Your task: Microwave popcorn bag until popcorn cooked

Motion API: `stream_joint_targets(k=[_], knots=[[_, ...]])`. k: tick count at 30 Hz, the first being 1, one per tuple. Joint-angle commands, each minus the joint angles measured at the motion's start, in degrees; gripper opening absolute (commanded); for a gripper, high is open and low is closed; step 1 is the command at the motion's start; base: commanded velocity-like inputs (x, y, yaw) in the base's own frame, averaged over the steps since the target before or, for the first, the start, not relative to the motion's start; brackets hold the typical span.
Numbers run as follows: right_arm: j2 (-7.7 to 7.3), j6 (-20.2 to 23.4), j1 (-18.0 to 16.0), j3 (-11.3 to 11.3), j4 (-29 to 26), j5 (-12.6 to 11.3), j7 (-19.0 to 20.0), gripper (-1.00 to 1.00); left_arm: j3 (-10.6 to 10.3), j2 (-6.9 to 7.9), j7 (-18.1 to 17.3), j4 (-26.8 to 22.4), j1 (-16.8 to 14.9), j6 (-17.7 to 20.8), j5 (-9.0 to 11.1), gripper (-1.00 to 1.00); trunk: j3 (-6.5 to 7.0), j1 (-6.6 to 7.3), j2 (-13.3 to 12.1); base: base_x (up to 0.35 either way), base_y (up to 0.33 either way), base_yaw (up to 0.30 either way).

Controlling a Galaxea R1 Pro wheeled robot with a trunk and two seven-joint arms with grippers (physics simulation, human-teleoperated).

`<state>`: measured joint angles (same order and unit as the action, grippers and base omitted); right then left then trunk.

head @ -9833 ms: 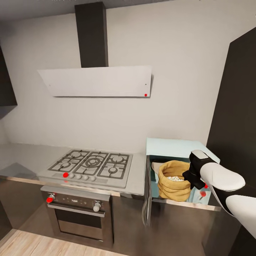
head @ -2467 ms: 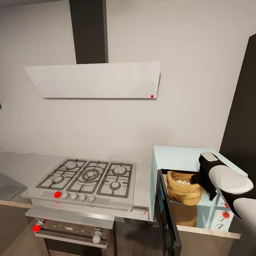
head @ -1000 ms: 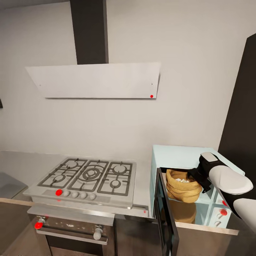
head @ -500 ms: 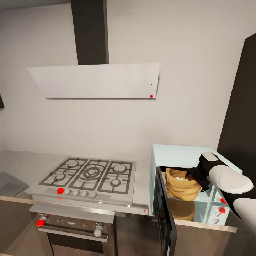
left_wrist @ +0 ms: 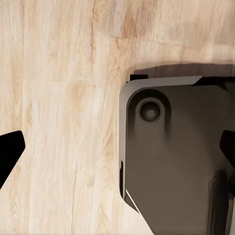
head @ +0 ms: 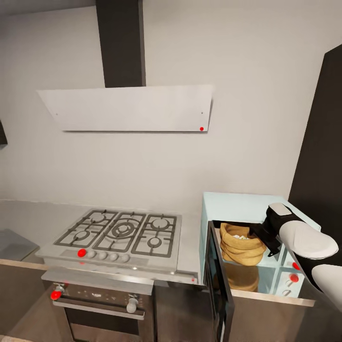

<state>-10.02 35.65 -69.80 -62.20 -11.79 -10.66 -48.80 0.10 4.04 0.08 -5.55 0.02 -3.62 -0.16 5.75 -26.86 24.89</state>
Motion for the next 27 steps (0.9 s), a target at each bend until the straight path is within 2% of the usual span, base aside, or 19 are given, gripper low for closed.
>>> stream_joint_targets(k=[1, 27], knots=[[0.0, 0.3, 0.0, 0.3, -0.1, -0.6, -0.3, 1.0, 0.0, 0.0, 0.0, 0.0, 0.0, -0.2, 0.0, 1.0, 0.0, -0.02, 0.0, -0.002, 0.0, 0.0], [0.0, 0.4, 0.0, 0.3, -0.1, -0.6, -0.3, 1.0, 0.0, 0.0, 0.0, 0.0, 0.0, -0.2, 0.0, 1.0, 2.29, -0.02, 0.0, -0.018, 0.0, 0.0]])
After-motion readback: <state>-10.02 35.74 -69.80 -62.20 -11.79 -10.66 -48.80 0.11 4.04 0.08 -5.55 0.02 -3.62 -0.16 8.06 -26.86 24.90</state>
